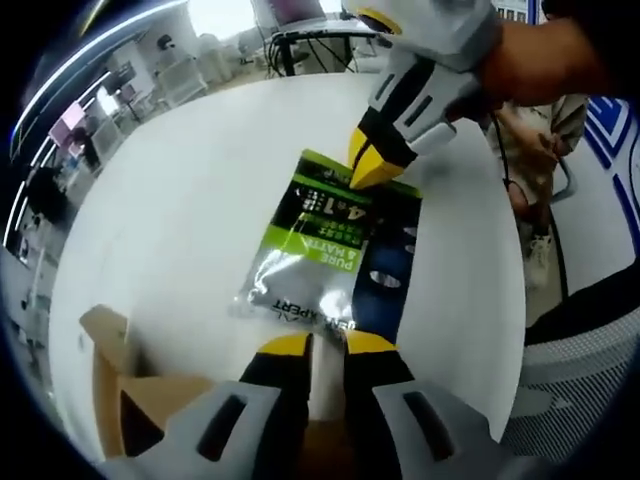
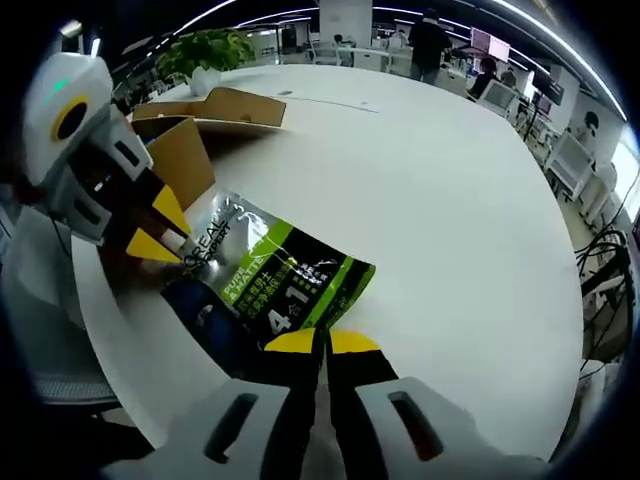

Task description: Operate the shoe box by opening the lid, removing the specified soft item, and placing it in the target area until the item is outside and the box remains undamaged.

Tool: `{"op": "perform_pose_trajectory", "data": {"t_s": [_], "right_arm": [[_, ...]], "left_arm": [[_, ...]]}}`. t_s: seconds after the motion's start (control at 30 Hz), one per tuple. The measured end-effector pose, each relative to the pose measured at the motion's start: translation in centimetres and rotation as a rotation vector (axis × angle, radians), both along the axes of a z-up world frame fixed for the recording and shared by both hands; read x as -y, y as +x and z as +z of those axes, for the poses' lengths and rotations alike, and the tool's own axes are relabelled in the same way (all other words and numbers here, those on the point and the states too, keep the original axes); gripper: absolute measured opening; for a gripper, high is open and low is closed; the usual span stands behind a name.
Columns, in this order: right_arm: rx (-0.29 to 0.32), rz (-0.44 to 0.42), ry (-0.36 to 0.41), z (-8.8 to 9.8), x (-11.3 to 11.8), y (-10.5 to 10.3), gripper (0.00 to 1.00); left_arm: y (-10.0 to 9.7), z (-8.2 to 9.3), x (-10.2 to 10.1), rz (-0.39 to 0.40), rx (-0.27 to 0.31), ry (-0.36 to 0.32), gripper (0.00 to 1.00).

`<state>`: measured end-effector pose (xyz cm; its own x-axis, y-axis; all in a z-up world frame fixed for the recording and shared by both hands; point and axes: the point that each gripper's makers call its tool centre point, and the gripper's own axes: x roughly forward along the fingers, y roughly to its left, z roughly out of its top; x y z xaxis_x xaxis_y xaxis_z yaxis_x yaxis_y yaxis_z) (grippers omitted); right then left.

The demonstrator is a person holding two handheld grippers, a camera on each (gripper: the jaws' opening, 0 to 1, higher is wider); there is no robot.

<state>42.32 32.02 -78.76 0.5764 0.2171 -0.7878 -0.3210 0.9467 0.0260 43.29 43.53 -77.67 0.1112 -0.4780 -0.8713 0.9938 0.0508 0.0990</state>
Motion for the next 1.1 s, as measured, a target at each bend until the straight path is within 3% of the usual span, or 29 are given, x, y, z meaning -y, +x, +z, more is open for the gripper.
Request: {"op": "perform_pose_trajectory", "data": {"t_s": [0.1, 0.23, 0.7, 1.1], "right_arm": [[0.023, -0.006, -0.016, 0.3, 0.2, 0.3, 0.16], [0.044, -0.034, -0.008, 1.0, 0.4, 0.5, 0.19], [0.1, -0.047, -0.008, 4.6, -1.3, -0.1, 0.17], [0.135, -0.038, -0.018, 6.9, -3.7, -0.3, 0.18]], "left_arm": [[-0.1, 0.5, 0.1, 0.004, -0.002, -0.022, 0.09], [-0.1, 1.5, 0.3, 0.008, -0.004, -0.058, 0.09], [0.6, 5.6, -1.7, 0.054, 0.034, -0.158, 0.13], [0.7, 7.2, -5.1, 0.113, 0.056, -0.198, 0.11]]}}
